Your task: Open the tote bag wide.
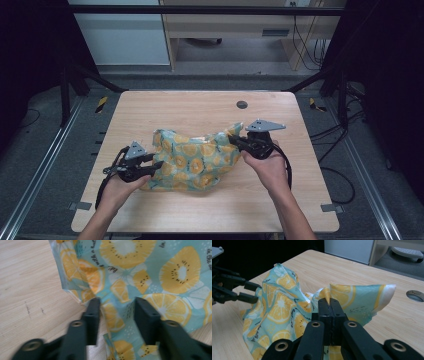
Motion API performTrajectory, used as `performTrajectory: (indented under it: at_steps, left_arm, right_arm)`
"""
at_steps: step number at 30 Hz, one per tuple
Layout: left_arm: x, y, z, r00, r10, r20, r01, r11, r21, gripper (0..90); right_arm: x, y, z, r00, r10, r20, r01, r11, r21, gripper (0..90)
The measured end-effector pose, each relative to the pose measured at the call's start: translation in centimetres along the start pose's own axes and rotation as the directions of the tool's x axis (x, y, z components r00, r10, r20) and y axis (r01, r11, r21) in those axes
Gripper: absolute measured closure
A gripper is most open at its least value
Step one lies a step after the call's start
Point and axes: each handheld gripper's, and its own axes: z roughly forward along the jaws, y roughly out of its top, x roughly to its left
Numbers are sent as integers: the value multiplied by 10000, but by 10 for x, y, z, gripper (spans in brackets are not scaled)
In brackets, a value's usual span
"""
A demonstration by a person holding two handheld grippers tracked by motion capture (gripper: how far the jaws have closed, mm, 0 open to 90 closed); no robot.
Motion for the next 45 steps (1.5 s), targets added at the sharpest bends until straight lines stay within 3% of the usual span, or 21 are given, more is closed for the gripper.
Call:
performTrajectory:
  at_steps: [1,2,6,12,19,21,23,26,32,36,39,41,45]
  left_arm:
    - [0,-2,1,10000,-8,-23,8,10000,92,720]
    - [0,-2,1,10000,-8,-23,8,10000,92,766]
    - [-1,-6,1,10000,-8,-33,8,10000,60,890]
    - [-14,-21,-15,9999,-46,113,50,9991,-422,900]
    - [-26,-34,-21,9988,224,425,-217,9996,-174,898]
    - [-25,-33,-23,9987,220,455,-211,9996,-198,872]
    - [-20,-28,-31,9998,72,185,-60,9981,-620,750]
    - [-16,-23,-39,9999,65,-90,-73,9961,-876,686]
    - [5,2,-48,9982,-222,-555,154,9926,-1204,532]
    - [19,26,-34,9979,-202,-612,130,9932,-1160,477]
    - [21,37,-23,9981,145,-594,-196,9960,-871,471]
    - [22,40,-20,9982,117,-584,-167,9961,-865,472]
    - [25,48,-6,9999,-16,-103,8,9971,-763,512]
  right_arm:
    - [0,-1,-1,10000,83,5,-83,10000,-47,900]
    - [0,-2,-2,10000,80,-29,-80,10000,-48,900]
    - [1,-4,-4,9999,108,-105,-109,9999,-114,900]
    - [9,-16,-18,9995,-39,-316,28,9994,-338,900]
    - [13,-34,-30,9991,79,-428,-98,9990,-433,900]
    - [13,-39,-32,9990,44,-453,-62,9992,-398,900]
    - [11,-42,-32,9990,101,-430,-116,9993,-369,900]
    - [9,-43,-32,9990,142,-425,-157,9992,-362,900]
    - [8,-45,-32,9988,95,-483,-110,9995,-310,900]
    - [8,-45,-32,9986,113,-512,-130,9994,-327,900]
    - [7,-46,-32,9985,133,-530,-149,9994,-303,900]
    - [7,-46,-33,9984,131,-551,-148,9995,-291,900]
    - [8,-45,-33,9982,110,-594,-128,9995,-303,900]
